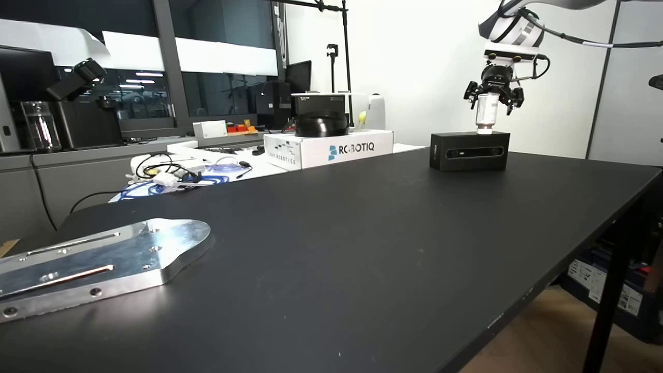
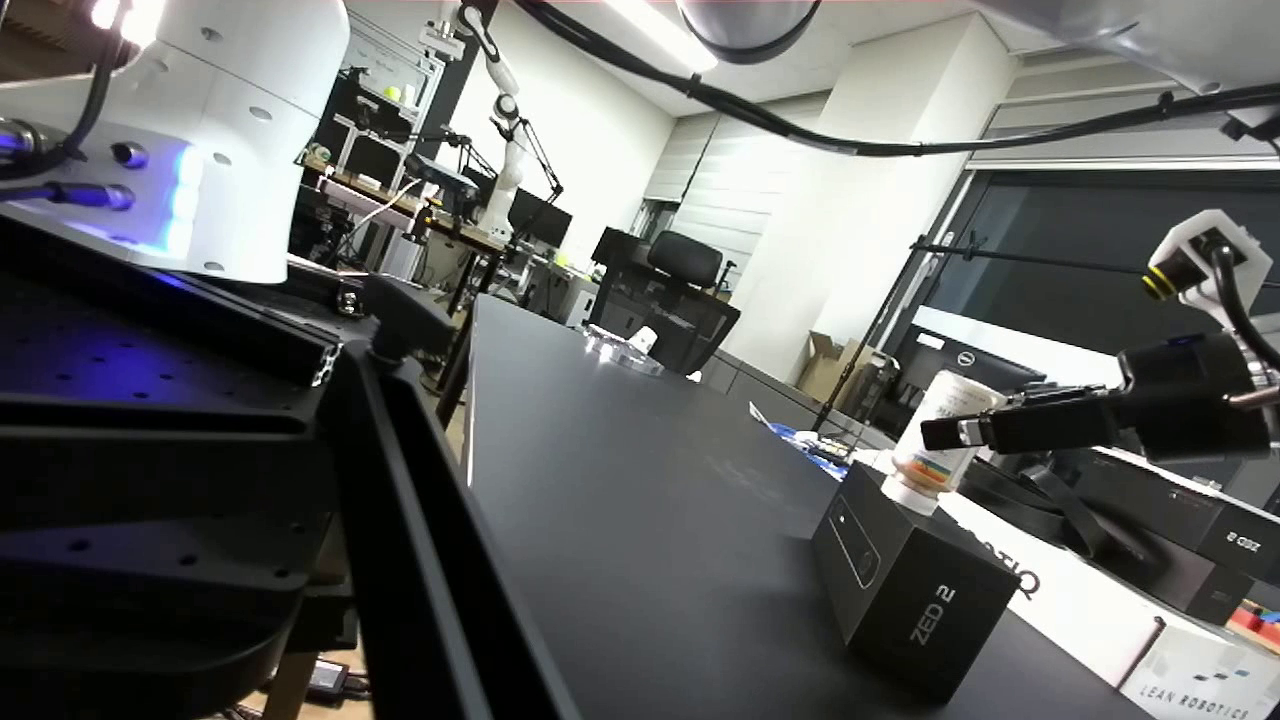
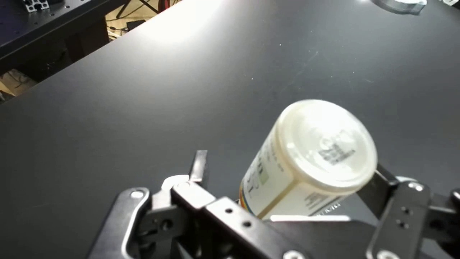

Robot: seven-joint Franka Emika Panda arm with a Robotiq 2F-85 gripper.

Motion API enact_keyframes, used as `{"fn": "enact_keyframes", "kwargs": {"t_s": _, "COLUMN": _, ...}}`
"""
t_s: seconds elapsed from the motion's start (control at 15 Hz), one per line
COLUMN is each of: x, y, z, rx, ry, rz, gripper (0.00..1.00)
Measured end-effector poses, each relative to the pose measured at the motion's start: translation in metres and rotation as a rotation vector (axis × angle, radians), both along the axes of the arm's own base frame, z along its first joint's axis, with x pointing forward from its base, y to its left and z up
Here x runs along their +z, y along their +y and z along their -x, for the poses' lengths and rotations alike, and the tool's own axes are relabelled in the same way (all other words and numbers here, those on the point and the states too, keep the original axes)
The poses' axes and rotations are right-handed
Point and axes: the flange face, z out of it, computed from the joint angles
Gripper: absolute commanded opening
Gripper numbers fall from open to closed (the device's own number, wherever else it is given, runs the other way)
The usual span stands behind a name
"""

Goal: Place the white bottle upside down on top of the black box

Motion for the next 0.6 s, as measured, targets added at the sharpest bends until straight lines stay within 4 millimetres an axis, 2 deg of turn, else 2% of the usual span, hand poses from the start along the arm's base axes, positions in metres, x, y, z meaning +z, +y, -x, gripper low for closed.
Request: {"fn": "enact_keyframes", "kwargs": {"t_s": 0.6, "x": 0.049, "y": 0.008, "z": 0.002, "rx": 0.056, "ry": -0.043, "rz": -0.075, "gripper": 1.0}}
